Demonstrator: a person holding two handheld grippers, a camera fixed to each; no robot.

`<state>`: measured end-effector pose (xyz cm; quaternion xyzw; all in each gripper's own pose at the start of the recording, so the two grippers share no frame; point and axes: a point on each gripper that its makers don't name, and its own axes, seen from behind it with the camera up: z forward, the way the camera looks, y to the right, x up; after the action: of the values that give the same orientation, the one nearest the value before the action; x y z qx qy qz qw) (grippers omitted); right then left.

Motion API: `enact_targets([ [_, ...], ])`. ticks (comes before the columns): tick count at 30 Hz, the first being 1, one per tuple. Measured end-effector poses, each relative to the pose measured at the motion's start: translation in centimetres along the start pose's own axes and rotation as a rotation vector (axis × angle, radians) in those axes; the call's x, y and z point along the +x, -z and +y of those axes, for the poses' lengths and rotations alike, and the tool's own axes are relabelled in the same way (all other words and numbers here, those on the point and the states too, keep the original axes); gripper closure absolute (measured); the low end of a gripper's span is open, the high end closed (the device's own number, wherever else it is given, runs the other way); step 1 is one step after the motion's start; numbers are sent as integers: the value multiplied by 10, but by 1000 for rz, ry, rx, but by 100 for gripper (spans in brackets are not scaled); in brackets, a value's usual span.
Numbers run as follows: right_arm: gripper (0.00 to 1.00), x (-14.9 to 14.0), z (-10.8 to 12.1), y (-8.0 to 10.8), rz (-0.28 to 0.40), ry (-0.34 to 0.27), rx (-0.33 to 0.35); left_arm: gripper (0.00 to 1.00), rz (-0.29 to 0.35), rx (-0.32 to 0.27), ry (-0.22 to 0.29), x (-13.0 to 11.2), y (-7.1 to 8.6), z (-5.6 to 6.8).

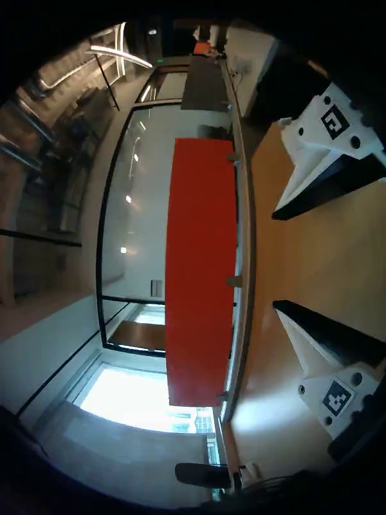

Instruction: Fold towel

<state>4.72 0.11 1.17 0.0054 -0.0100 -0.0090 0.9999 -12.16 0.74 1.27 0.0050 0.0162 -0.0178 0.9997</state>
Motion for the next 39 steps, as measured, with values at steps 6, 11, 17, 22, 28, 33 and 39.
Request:
enact_targets([
  [6, 3, -24, 2, 2, -21, -15, 6, 5, 0, 0, 0, 0, 0, 0],
  [11, 3, -30, 10, 1, -18, -22, -21, 4, 0, 0, 0, 1, 0, 0],
  [17, 3, -33, 8, 1, -14, -15, -16, 4, 0, 0, 0, 1, 0, 0],
  [22, 3, -37, 5, 1, -11, -15, -10, 5, 0, 0, 0, 1, 0, 1],
  [28, 3, -38, 4, 4, -12, -29, -7, 4, 0, 0, 0, 1, 0, 1],
  [33, 3, -40, 2, 4, -11, -40, -2, 4, 0, 0, 0, 1, 0, 1],
  [39, 3, -40, -1, 7, 1, -35, 3, 4, -1, 0, 0, 1, 0, 1],
])
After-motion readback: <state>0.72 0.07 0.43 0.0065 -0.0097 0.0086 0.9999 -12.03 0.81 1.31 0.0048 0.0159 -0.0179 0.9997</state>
